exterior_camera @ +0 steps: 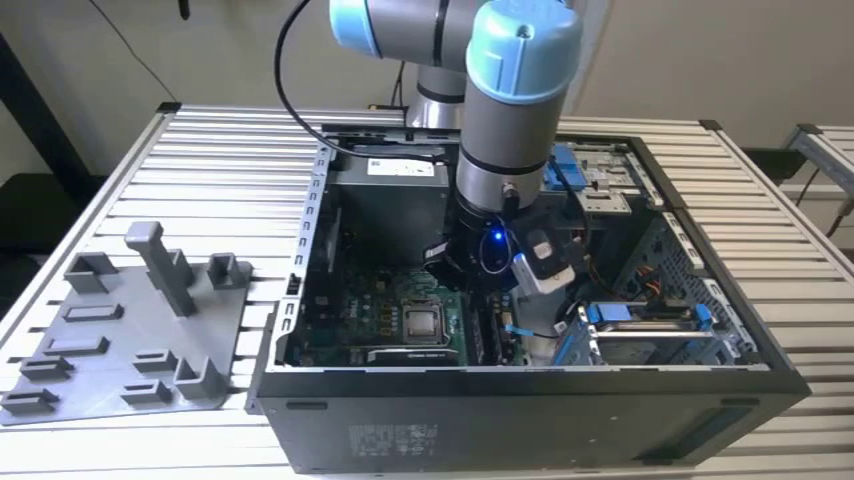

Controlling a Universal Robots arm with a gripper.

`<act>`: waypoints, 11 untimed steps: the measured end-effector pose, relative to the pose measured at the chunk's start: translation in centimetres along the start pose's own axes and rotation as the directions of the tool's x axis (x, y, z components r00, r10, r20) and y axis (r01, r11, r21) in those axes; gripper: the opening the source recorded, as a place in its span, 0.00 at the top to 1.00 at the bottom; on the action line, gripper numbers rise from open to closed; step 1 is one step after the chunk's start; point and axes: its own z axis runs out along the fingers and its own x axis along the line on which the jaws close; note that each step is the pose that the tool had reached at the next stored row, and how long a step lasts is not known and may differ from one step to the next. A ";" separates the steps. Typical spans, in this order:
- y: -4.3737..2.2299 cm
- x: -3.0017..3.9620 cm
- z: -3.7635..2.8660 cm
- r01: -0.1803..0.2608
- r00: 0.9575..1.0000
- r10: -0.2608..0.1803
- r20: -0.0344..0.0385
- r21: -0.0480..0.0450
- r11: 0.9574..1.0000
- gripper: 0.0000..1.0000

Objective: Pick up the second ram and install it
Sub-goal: 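Insert the second ram into the second slot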

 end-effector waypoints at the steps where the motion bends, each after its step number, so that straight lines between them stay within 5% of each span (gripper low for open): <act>1: 0.00 0.00 0.00 0.000 1.000 0.000 0.000 -0.001 1.000 0.86; 4: -0.03 -0.01 -0.01 0.000 1.000 0.000 0.000 -0.008 1.000 0.86; 6: 0.00 0.00 0.12 -0.001 1.000 0.001 0.000 -0.030 1.000 0.86; 11: 0.00 0.00 0.13 -0.001 1.000 0.001 0.000 -0.034 0.999 0.86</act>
